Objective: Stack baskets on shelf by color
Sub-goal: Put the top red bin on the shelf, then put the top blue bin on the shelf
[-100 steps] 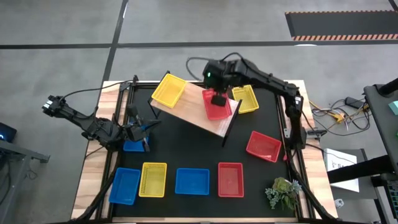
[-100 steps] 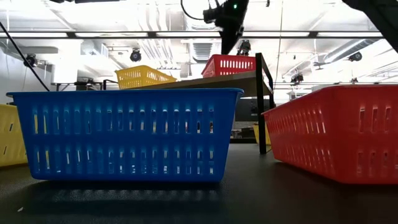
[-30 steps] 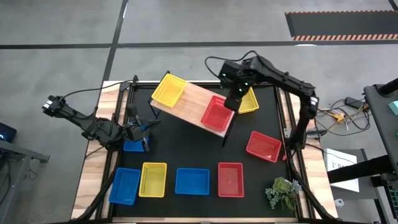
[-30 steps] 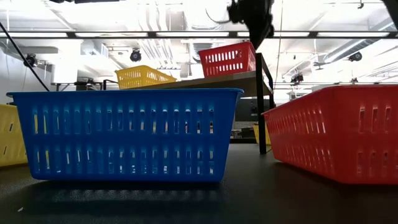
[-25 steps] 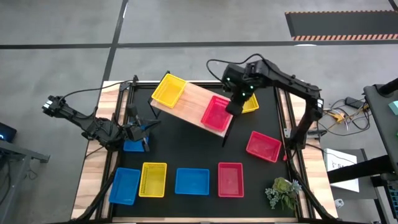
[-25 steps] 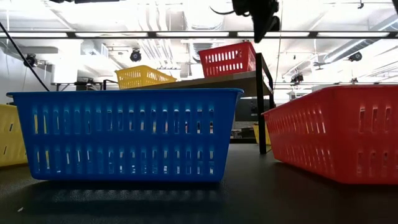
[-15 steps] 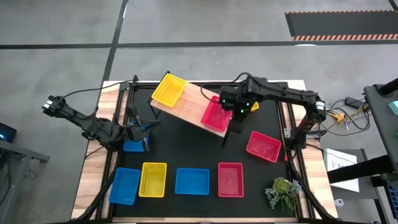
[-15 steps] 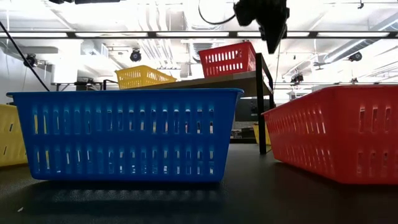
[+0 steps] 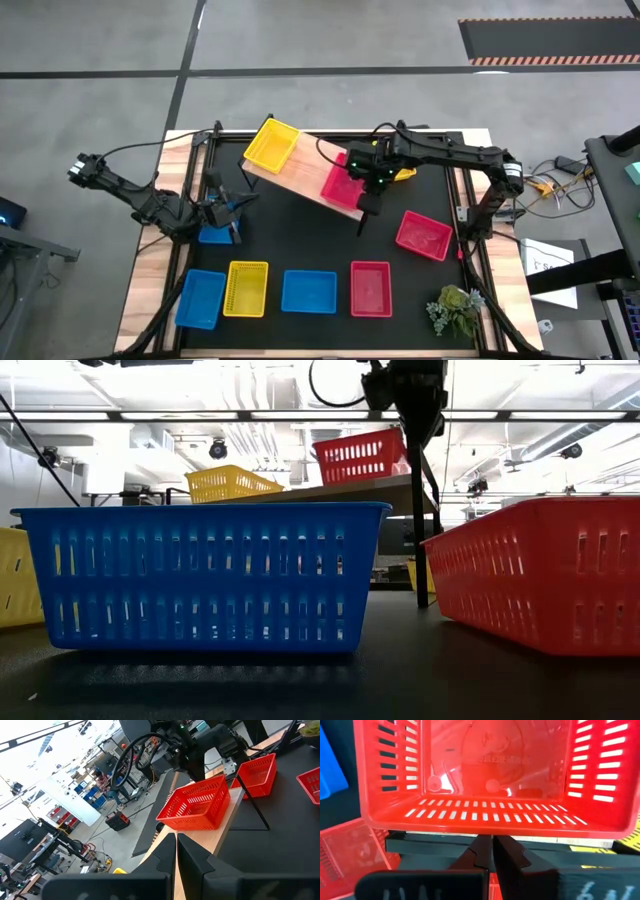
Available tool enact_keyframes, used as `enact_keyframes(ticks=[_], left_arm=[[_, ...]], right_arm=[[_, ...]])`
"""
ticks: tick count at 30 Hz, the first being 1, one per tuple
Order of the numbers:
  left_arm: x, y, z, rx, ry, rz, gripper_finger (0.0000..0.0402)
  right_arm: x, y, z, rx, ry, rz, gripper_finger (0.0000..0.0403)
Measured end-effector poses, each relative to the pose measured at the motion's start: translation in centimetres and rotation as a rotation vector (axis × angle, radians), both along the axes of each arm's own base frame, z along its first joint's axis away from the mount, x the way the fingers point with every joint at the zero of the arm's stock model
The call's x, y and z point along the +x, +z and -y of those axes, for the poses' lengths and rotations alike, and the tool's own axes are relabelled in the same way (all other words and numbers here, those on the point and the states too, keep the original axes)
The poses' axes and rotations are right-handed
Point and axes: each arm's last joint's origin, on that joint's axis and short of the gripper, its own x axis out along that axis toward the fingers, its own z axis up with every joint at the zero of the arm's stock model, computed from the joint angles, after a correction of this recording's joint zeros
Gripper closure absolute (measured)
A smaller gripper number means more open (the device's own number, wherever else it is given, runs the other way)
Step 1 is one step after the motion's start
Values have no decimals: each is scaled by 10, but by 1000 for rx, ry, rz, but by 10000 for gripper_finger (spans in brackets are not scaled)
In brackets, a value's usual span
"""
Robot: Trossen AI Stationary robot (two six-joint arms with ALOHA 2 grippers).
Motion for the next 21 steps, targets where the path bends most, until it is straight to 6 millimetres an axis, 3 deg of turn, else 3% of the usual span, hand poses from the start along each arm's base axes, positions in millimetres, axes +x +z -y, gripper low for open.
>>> enact_keyframes(ticks=[15,21], left_arm=[[0,0,0,0,0,1,402],[2,-1,1,4,0,-8,402]], right_arm=[[1,1,0,-5,9,17,394],[-16,23,-13,-84,1,67,394]])
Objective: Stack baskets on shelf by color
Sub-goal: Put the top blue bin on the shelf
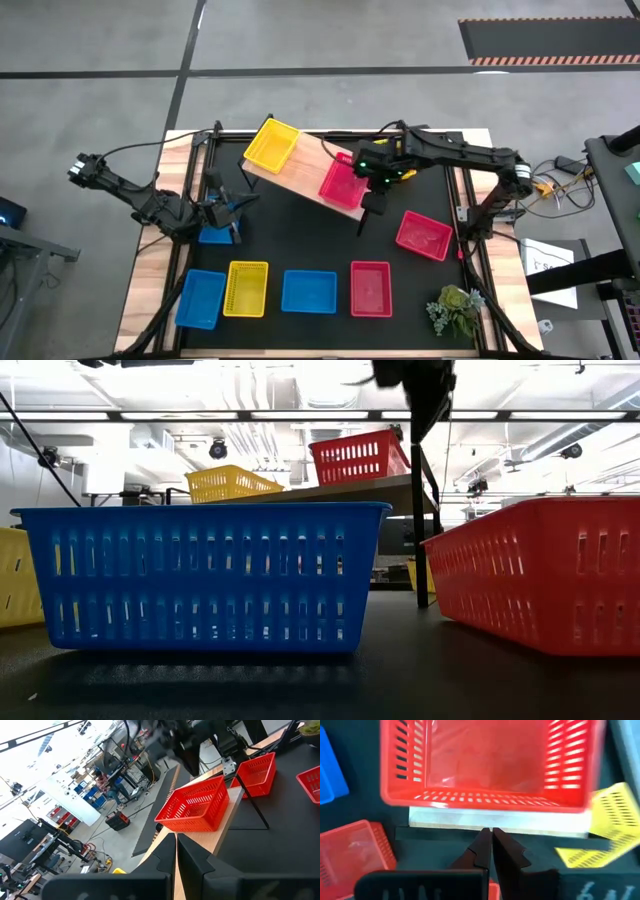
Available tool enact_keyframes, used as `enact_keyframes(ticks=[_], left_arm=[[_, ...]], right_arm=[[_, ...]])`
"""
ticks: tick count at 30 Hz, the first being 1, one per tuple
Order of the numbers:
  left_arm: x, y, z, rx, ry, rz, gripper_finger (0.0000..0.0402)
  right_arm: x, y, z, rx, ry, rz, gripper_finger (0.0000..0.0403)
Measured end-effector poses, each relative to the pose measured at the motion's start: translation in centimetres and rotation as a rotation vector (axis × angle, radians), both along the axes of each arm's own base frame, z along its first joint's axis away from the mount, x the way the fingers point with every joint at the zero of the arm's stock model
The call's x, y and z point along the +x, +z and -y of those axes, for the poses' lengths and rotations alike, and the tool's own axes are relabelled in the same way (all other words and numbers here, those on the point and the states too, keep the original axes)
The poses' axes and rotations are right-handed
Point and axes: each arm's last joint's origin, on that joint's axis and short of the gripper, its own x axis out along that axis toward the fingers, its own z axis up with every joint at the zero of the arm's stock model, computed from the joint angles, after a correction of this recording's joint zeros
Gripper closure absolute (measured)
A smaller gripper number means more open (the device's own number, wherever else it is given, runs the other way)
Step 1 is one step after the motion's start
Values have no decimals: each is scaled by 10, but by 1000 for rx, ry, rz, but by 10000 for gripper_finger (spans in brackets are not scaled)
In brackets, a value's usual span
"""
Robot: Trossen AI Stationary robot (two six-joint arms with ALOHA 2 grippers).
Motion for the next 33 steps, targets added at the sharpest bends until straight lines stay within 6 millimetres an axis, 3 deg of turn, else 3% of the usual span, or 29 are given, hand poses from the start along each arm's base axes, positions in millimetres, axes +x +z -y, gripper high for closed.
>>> enact_keyframes(ticks=[7,18,28,33], left_arm=[[8,-3,4,2,0,-9,402],[28,-10,14,-63,9,-4,402],[41,-21,21,-362,49,81,402],[43,-23,26,-501,-44,47,402]], right_arm=[[-18,11,-38,-135,69,231,394],[-59,-23,-83,-310,129,415,394],[-70,-48,-94,-437,369,695,394],[-81,-49,-91,-493,414,767,394]])
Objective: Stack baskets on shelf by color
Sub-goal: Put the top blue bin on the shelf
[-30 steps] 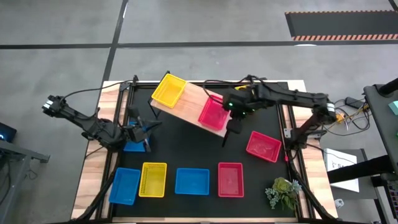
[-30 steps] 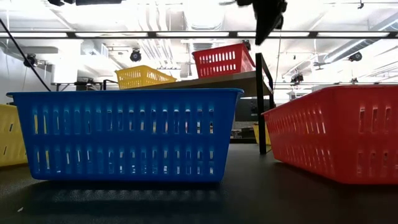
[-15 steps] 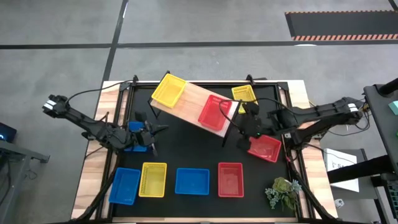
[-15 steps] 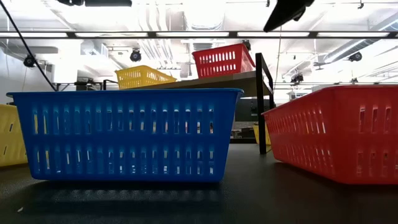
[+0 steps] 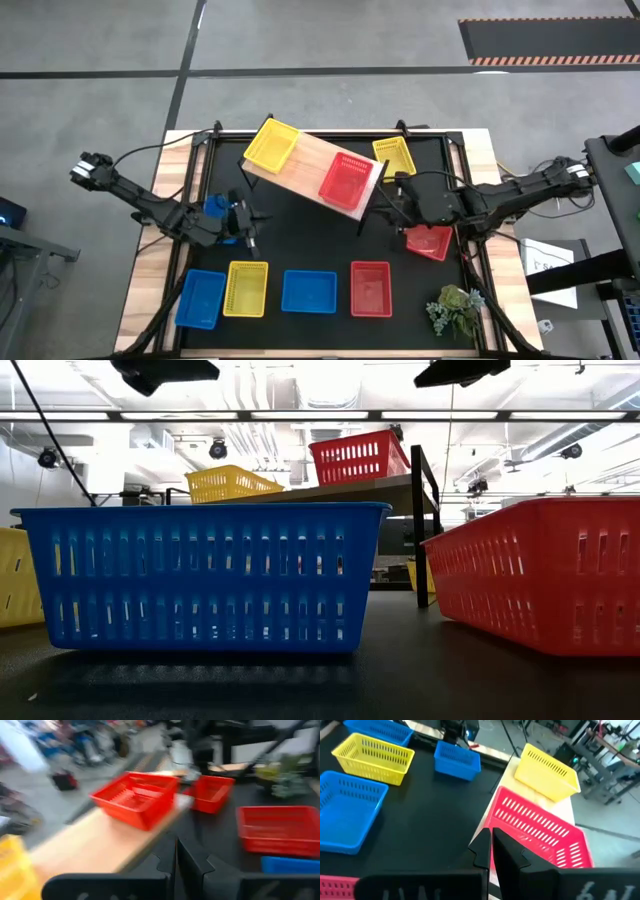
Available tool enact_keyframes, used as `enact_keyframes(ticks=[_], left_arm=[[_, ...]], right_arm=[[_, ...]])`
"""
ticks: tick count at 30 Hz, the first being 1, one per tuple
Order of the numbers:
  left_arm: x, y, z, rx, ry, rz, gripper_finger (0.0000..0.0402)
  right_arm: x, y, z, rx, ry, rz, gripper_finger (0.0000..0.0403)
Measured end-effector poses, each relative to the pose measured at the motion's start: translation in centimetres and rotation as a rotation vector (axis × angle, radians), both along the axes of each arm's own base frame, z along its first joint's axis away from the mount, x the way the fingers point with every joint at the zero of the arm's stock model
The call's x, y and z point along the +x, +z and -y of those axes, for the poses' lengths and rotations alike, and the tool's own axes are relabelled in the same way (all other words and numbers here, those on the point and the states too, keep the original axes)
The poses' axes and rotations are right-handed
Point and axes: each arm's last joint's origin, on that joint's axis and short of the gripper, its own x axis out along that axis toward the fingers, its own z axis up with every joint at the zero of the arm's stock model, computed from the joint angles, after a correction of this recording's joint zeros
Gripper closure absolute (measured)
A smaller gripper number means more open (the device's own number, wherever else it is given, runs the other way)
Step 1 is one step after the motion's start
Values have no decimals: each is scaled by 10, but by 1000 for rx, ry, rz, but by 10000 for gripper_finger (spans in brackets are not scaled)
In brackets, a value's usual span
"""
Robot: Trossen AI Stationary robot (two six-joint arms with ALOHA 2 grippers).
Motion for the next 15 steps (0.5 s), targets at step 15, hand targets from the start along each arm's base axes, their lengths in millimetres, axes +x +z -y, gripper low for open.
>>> enact_keyframes(ticks=[15], left_arm=[[-35,1,-7,-231,-109,-679,402]], right_arm=[[-17,-4,4,8,6,20,394]])
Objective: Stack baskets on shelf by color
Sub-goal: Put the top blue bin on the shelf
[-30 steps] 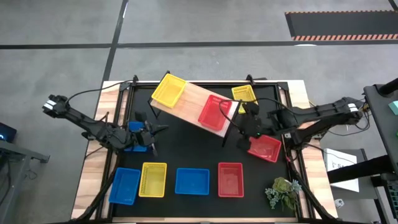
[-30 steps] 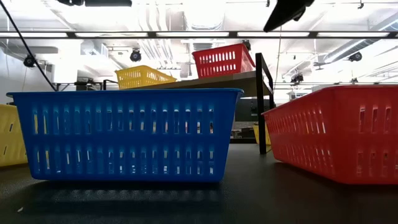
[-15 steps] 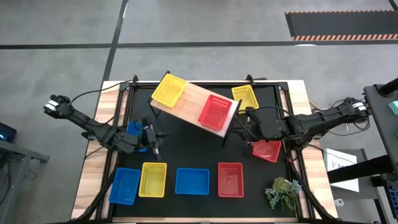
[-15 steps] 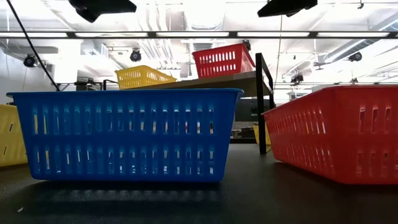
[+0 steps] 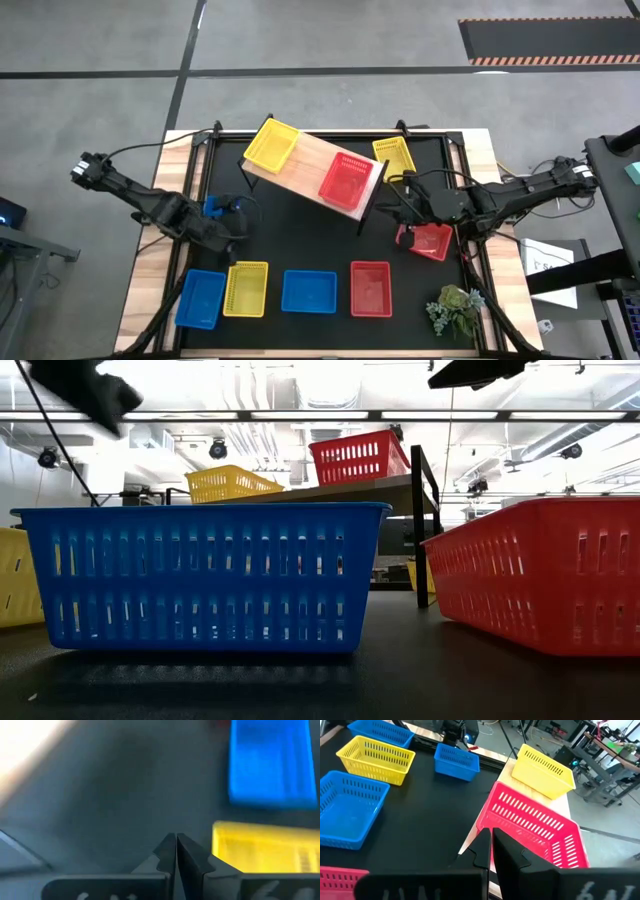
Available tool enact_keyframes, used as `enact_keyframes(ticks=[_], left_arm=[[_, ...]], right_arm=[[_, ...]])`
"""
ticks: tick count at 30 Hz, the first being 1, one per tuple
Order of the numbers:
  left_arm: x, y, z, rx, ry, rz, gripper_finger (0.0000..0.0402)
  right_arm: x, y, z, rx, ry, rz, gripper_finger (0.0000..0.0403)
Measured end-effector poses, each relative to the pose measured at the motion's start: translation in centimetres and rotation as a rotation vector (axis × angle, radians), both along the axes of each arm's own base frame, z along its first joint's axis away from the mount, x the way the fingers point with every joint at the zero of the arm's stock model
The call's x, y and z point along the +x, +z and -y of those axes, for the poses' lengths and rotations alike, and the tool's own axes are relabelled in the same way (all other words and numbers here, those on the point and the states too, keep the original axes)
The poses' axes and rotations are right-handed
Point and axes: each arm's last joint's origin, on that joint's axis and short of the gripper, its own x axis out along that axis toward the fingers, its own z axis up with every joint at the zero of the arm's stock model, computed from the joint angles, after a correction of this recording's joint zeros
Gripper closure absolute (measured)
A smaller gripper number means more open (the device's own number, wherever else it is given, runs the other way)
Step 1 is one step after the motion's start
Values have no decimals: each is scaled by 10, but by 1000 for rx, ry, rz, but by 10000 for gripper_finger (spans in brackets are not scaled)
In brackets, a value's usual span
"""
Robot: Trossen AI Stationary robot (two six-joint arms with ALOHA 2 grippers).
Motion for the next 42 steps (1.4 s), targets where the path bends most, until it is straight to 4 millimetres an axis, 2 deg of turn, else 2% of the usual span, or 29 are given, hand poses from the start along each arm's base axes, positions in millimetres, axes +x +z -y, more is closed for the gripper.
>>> enact_keyframes(ticks=[6,12,15,20,23,26,34,42], left_arm=[[-10,-28,-2,-14,65,-271,402],[-14,-38,-1,-29,71,-443,392],[-14,-40,-1,-14,74,-482,362],[-12,-45,0,17,57,-519,287],[-12,-54,0,46,61,-555,251],[-13,-68,-1,74,51,-603,232],[-12,-93,0,88,8,-643,228],[-9,-107,2,90,-12,-641,236]], right_arm=[[0,-1,0,0,1,-5,394],[0,-1,0,-1,2,-9,394],[0,-2,0,1,7,-12,394],[0,-2,-1,7,24,-15,394],[0,-3,-1,6,24,-21,394],[-1,-4,0,8,21,-35,394],[-2,-6,0,22,13,-49,394],[-2,-6,0,22,13,-49,394]])
